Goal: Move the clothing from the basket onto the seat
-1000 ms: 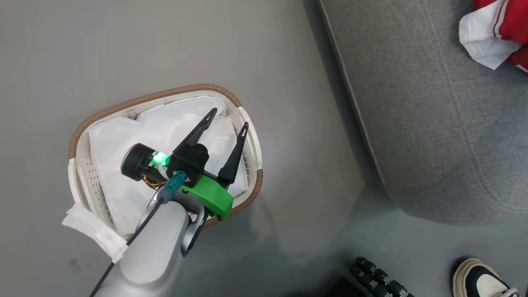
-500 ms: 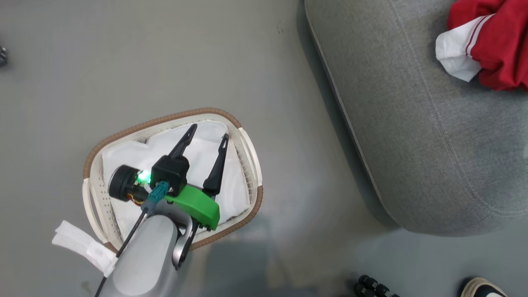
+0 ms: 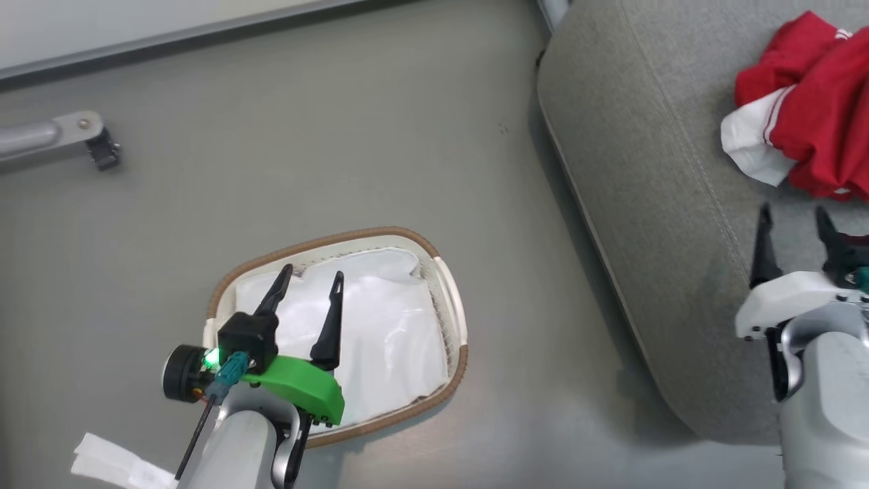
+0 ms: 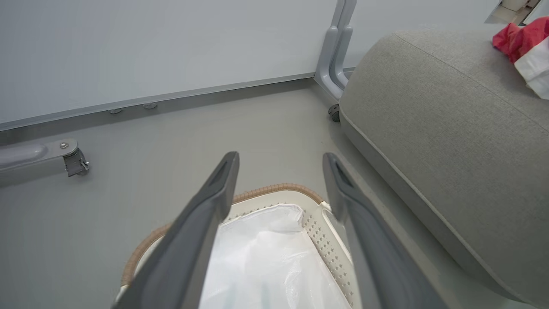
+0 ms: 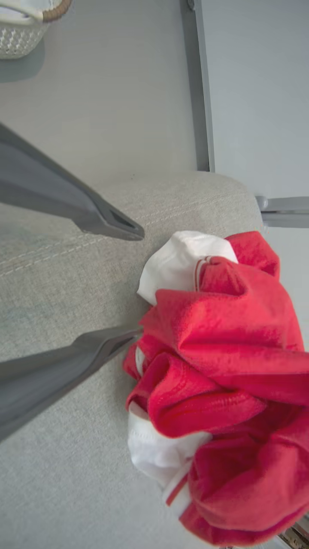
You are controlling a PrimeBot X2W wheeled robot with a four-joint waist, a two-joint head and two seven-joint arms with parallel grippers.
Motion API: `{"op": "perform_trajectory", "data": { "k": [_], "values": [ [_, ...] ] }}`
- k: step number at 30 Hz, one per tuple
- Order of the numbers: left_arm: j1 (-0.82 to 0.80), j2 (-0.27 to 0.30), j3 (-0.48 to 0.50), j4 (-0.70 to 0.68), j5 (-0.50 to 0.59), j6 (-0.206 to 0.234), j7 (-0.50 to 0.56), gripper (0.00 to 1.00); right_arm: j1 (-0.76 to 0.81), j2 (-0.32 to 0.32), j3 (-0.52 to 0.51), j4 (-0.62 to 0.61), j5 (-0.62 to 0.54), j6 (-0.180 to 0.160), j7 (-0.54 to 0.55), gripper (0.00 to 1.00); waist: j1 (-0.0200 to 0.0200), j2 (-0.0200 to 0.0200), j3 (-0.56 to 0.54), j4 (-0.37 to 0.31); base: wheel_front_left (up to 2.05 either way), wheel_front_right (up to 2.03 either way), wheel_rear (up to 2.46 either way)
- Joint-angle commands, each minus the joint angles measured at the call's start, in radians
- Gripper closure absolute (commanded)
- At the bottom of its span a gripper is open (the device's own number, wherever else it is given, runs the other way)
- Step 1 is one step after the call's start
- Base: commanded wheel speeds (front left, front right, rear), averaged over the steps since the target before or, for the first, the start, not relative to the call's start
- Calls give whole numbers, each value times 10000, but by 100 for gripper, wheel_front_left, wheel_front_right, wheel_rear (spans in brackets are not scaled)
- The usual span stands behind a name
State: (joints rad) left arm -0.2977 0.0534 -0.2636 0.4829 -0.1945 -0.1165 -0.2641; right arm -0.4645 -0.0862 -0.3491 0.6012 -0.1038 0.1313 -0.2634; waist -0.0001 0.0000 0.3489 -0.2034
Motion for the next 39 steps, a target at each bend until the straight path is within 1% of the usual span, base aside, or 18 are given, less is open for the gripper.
{"op": "perform_trajectory", "data": {
  "k": [1, 6, 10, 14, 17, 22, 26, 39],
  "values": [
    [246, 14, 143, -82, 16, 90, -3, 0, 133, 51, 241, -97, 135, -11, -19, 0, 1, 0, -616, 686, 0, 0, 0],
    [535, -13, 734, -254, -43, 382, -3, 0, 174, 252, 1184, -391, 472, -11, -19, 0, 1, 0, -962, 1314, 0, 0, 0],
    [763, -20, 1126, -497, -203, 635, -3, 0, 306, 300, 1740, -694, 698, -11, -19, 0, 1, 0, -1204, 1703, 0, 0, 0],
    [980, -16, 1518, -712, -241, 678, -3, 0, 446, 321, 2427, -769, 1269, -11, -19, 0, 1, 0, -1457, 1913, 0, 0, 0],
    [1123, -17, 1793, -825, -90, 695, -3, 0, 587, 321, 3045, -914, 1630, -11, -19, 0, 1, 0, -1670, 1949, 0, 0, 0],
    [1446, -15, 2070, -945, -96, 743, -3, 0, 1061, 316, 3734, -1044, 2062, -11, -19, 0, 1, 0, -2042, 1942, 0, 0, 0],
    [1710, -16, 2096, -901, -249, 694, -3, 0, 1454, 324, 4058, -1067, 2167, -11, -19, 0, 1, 0, -2271, 1934, 0, 0, 0],
    [2634, -15, 1919, -989, -833, 697, -3, 0, 2598, 323, 4535, -1156, 2483, -11, -19, 0, 1, 0, -2889, 1994, 0, 0, 0]
  ]
}}
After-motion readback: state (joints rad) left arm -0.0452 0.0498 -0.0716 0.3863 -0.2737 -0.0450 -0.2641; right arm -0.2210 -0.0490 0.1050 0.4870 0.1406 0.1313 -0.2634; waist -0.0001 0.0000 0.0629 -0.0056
